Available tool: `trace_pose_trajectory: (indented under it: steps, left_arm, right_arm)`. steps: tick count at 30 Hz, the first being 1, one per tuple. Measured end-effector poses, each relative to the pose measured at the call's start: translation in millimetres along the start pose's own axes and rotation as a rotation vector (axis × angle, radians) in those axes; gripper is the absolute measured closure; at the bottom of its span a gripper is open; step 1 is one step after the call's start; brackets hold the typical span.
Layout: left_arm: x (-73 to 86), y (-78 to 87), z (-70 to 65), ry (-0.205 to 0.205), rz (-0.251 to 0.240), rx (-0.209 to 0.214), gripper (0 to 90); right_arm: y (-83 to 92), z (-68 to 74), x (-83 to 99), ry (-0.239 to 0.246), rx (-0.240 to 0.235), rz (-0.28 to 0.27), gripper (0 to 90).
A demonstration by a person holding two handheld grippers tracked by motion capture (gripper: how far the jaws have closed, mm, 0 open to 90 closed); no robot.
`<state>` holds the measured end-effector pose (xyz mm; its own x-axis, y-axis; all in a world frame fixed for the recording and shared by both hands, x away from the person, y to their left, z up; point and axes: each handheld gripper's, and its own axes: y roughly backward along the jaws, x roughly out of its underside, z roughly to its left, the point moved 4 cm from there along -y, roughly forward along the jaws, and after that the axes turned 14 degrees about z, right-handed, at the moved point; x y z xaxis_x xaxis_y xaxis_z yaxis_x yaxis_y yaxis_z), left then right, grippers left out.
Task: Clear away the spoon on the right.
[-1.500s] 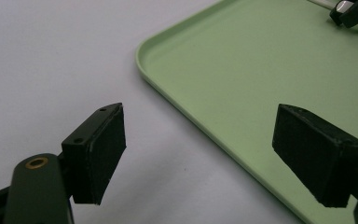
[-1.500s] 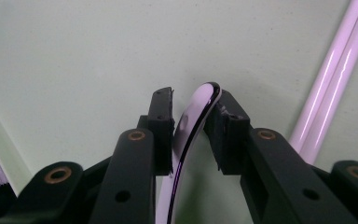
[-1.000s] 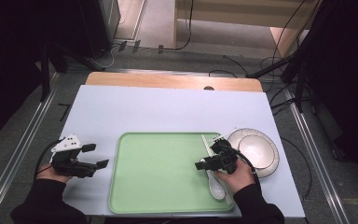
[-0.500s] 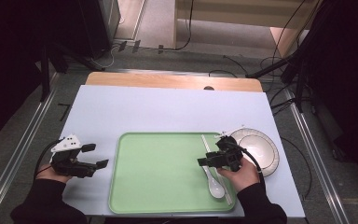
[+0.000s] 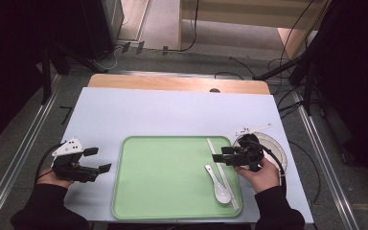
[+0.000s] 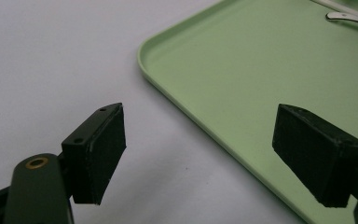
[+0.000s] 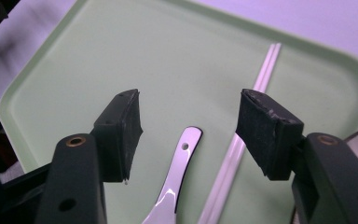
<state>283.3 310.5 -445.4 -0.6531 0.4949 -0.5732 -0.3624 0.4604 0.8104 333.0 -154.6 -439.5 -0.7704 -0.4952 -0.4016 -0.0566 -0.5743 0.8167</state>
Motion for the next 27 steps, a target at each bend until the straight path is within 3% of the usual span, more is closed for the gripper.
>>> trace_pose_trajectory:
  steps: [13, 20, 27]
  left_arm:
    - [-0.1, 0.1, -0.1, 0.000, 0.000, 0.000, 17.4]
    - [-0.1, 0.2, 0.0, 0.000, 0.001, 0.001, 17.4]
    - [-0.5, -0.1, 0.2, 0.001, -0.002, 0.003, 17.4]
  right_arm:
    - [25.3, -11.5, 2.4, 0.027, 0.024, -0.070, 39.0]
    - [37.3, -23.8, 7.8, -0.003, 0.012, -0.088, 40.0]
    - [48.8, -40.5, 14.9, -0.036, 0.034, -0.116, 37.9]
